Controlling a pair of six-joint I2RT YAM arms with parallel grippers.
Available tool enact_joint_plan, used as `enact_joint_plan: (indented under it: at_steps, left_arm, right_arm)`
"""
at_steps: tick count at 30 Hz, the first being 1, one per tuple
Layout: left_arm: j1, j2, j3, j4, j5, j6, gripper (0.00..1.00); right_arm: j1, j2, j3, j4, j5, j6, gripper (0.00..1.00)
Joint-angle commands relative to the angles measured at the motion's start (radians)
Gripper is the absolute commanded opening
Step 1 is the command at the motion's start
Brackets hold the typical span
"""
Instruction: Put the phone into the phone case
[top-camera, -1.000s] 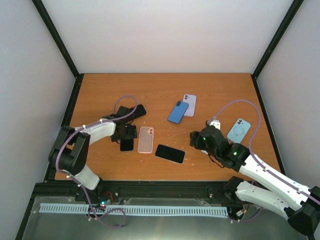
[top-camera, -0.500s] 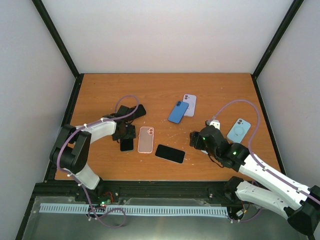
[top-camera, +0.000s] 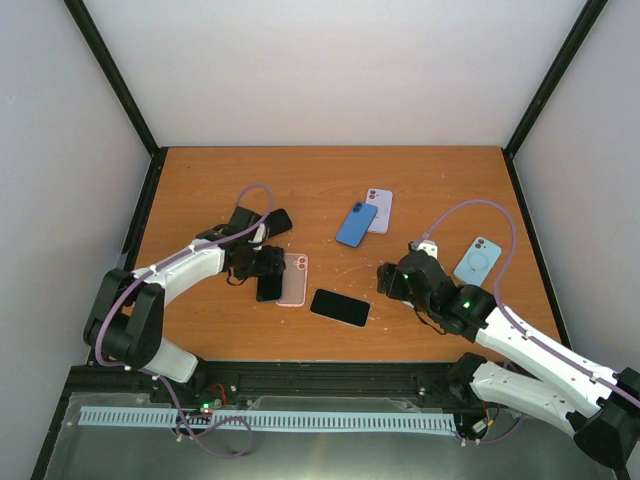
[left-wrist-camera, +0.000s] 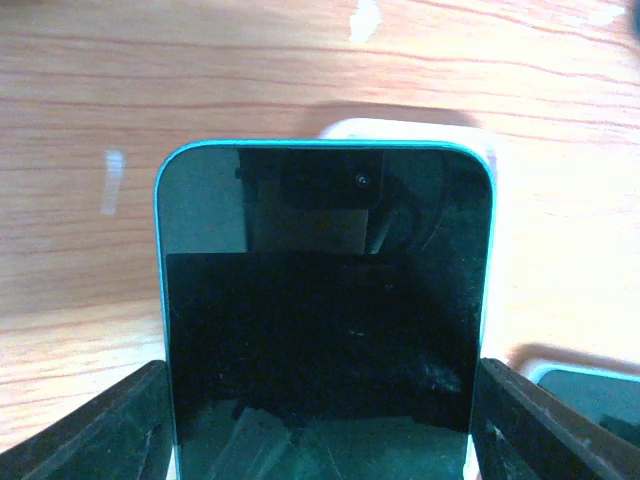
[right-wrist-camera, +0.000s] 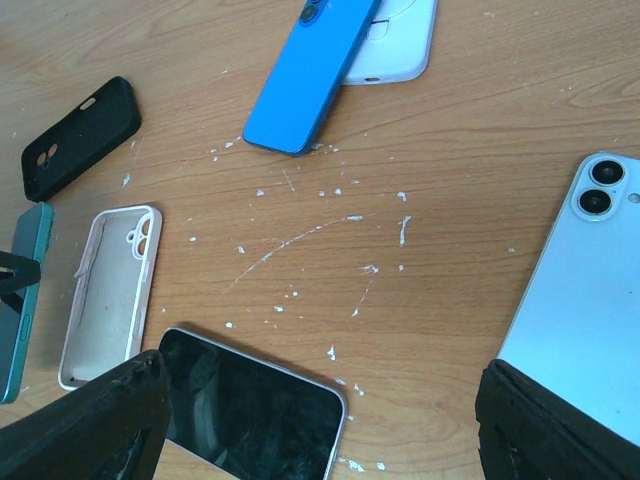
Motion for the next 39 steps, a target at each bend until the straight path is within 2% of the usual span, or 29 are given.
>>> enact_joint_plan:
  at_steps: [1, 5, 10, 23, 29, 39]
  left_arm:
    - [-0.027, -0.037, 0.051, 0.089, 0.205, 0.007, 0.58]
    - [-0.038, -0.025, 0.035, 0.168, 0.308, -0.021, 0.57]
    - [-0.039, 0.015, 0.013, 0.232, 0.354, -0.032, 0.57]
    - [-0.039, 0.111, -0.013, 0.273, 0.311, -0.031, 0.59]
    - [-0.039, 0.139, -0.006, 0.275, 0.285, -0.034, 0.65]
    - [-0.039, 0.060, -0.001, 0.221, 0.206, -0.083, 0.89]
  right_arm:
    - [-0.005, -0.002, 0.001, 0.014, 0.002, 0.018, 0.82]
    - [-0.004, -0.003, -0.006, 0.020, -0.008, 0.024, 0.82]
    - [-0.004, -0.001, -0.015, 0.026, -0.023, 0.029, 0.82]
    - [-0.004, -0.012, -0.015, 0.020, -0.024, 0.033, 0.82]
    - [-0.004, -0.013, -0.017, 0.025, -0.029, 0.035, 0.82]
    - [-0.004, 0.000, -0.017, 0.041, -0.038, 0.035, 0.82]
